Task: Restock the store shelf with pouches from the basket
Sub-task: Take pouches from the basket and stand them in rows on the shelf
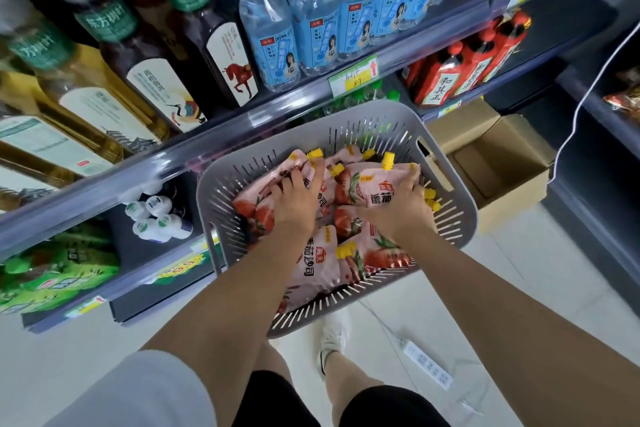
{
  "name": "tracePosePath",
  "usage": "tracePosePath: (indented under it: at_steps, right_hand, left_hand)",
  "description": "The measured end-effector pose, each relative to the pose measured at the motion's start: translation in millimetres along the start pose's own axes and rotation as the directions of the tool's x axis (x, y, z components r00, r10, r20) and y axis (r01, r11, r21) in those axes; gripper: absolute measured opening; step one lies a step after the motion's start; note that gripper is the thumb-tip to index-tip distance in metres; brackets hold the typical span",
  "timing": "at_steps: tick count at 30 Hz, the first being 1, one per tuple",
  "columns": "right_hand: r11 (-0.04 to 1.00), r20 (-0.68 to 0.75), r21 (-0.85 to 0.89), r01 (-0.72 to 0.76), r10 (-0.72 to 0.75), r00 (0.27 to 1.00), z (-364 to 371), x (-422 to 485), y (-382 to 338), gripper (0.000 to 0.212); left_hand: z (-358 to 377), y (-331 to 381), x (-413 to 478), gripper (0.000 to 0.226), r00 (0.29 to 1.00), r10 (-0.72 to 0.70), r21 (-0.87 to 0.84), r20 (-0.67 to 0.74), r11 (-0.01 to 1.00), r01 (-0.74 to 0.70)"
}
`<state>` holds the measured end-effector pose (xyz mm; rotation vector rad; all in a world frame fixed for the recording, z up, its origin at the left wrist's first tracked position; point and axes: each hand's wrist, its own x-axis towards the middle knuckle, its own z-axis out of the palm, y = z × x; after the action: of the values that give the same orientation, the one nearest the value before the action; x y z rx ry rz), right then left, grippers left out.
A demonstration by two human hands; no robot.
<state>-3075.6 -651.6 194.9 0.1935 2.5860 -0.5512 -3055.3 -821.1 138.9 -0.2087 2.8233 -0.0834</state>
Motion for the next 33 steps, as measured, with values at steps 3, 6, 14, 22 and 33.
tracePosePath:
  at_steps: [3,6,14,22,33]
  right_hand:
    - [1.000,-0.012,0.025,0.005,-0.005,1.000,1.7,0.8,0.6,0.132]
    - [0.998,-0.029,0.064,-0.002,0.004,1.000,1.4,1.8,-1.2,0.125]
    - [0.997,-0.076,0.078,0.000,0.006,0.997,-14.2,-11.1,-18.0,0.121]
    - [0.974,-0.209,0.112,0.197,-0.171,0.963,-39.2,-47.3,-84.6,0.119]
    - [0.801,-0.361,-0.008,0.599,-0.561,0.745,-50.7,-177.7,-204.3,0.118]
  left_hand:
    - [-1.8,-3.1,1.0,0.114,1.000,0.026,-0.066,0.008,0.997,-0.025]
    - [-6.2,-7.4,-2.4,0.114,0.998,0.053,-0.119,-0.030,0.991,-0.057]
    - [-73.2,-17.4,-29.0,0.125,0.965,0.024,-0.345,-0.261,0.931,-0.117]
    - [-133.0,-59.0,-72.8,0.126,0.963,-0.192,-0.602,-0.188,0.797,0.042]
    - [-174.2,-190.9,-192.0,0.125,0.828,-0.431,-0.760,-0.360,0.650,0.008]
